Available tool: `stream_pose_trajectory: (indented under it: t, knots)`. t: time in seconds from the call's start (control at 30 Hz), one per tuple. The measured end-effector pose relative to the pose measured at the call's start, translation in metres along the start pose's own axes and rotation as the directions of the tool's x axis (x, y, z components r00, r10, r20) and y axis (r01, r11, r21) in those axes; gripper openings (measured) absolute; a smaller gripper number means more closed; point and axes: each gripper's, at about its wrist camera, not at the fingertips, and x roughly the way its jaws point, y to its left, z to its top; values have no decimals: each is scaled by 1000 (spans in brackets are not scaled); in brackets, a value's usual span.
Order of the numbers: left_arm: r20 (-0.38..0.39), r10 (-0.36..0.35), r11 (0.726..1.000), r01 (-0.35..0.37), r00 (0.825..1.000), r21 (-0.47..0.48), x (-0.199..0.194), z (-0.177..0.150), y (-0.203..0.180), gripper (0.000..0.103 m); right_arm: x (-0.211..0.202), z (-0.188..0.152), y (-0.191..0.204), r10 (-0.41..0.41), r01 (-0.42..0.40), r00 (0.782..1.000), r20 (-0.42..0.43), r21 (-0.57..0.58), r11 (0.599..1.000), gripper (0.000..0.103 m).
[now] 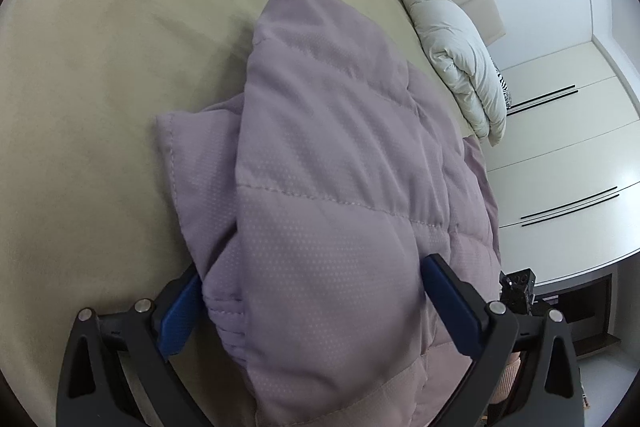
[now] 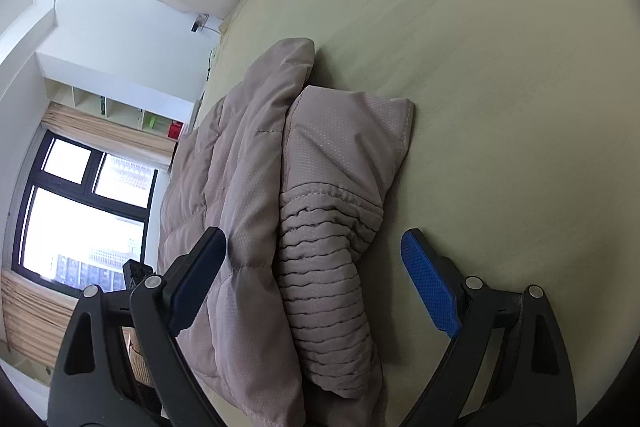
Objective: Fold large clothes
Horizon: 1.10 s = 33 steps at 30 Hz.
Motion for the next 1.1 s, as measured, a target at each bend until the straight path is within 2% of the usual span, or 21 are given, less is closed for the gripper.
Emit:
stream_pose_trajectory:
  t: [0.1, 0.27, 0.43, 0.57, 0.67, 0.73, 0.83, 0.93, 1.0, 1.1]
  knots:
    - [-12, -26, 1000, 26, 1000, -10, -2, 1, 7, 97, 20, 8, 6, 24, -25, 999, -49, -14, 1000, 90]
    - [-24, -45, 999, 45, 999, -30, -7, -5, 14, 92, 52, 13, 26, -11, -1, 990, -138, -88, 996, 92]
    - [-45, -102, 993, 99, 994, -61, -2, -5, 17, 74, 76, 13, 50, 7, -46, 973, -230, -165, 985, 92]
    - [-47, -113, 991, 109, 993, -75, 4, -4, 18, 65, 92, 13, 63, -66, 11, 964, -257, -212, 977, 88]
    - [-26, -71, 995, 69, 997, -77, 5, -6, 10, 53, 96, 15, 73, -123, 66, 964, -235, -236, 970, 79]
    - [-6, 2, 999, -2, 1000, -34, 1, -10, -6, 42, 92, 6, 85, -187, 125, 962, -201, -287, 950, 71]
    - [30, 130, 990, -131, 991, 57, -7, -17, -39, 31, 91, -6, 120, -321, 249, 940, -120, -402, 881, 55]
    - [50, 175, 979, -179, 983, 94, -16, -22, -56, 28, 87, -17, 151, -402, 337, 915, -38, -478, 811, 45]
    - [54, 172, 980, -176, 984, 91, -25, -29, -57, 26, 79, -27, 168, -404, 352, 915, 5, -505, 788, 42]
    - [65, 179, 977, -185, 982, 109, -43, -45, -60, 26, 60, -45, 191, -359, 332, 932, 54, -525, 783, 40]
